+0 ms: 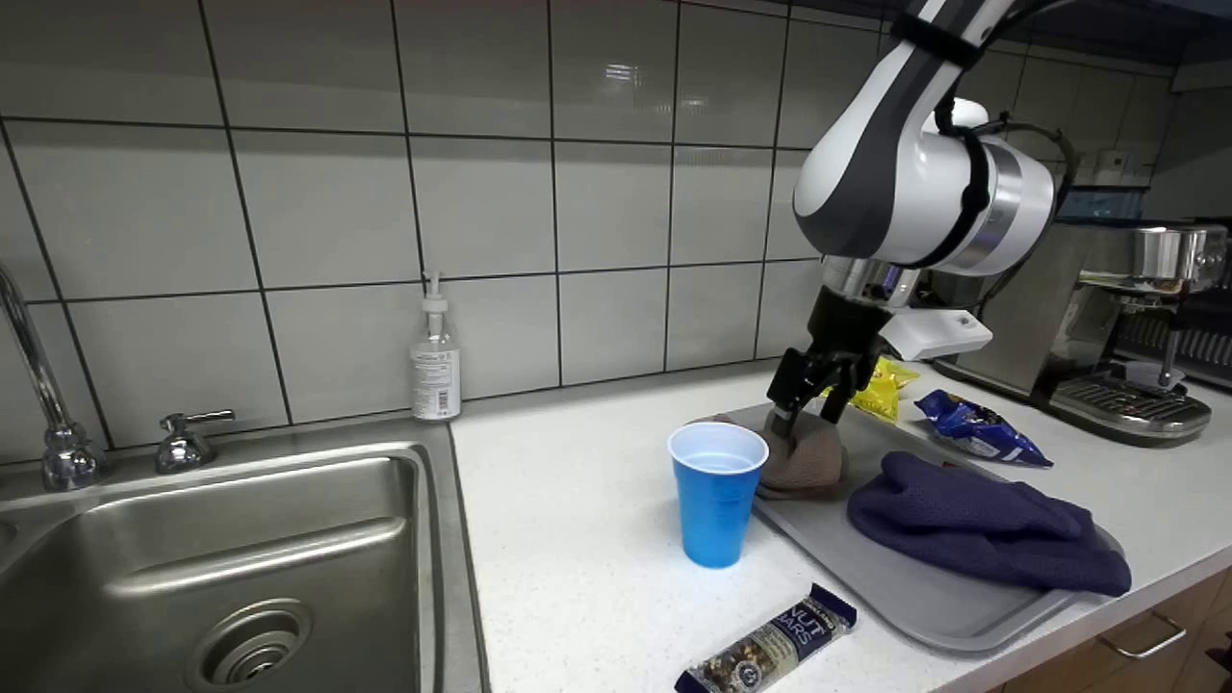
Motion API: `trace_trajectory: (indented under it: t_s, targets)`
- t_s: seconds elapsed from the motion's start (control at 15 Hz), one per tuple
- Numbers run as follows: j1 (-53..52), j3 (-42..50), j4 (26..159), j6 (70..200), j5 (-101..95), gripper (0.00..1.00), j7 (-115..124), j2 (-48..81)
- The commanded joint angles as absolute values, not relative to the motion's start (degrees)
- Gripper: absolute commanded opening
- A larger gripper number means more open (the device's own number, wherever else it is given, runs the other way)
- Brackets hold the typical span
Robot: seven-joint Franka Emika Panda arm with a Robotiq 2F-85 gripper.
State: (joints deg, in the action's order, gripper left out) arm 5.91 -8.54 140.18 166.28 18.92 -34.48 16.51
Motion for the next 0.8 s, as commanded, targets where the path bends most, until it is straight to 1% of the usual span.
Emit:
trace_trajectory:
  t_s: [0.0,0.33,0.73]
  targets:
    - [6.68,-10.54,139.56,172.64,16.36,1.0,-30.22,19.36]
    - [4.56,-8.08,138.17,177.48,7.36,1.0,-20.77,23.37]
    - [0.7,-2.94,135.43,178.82,0.19,1.0,-12.85,26.67]
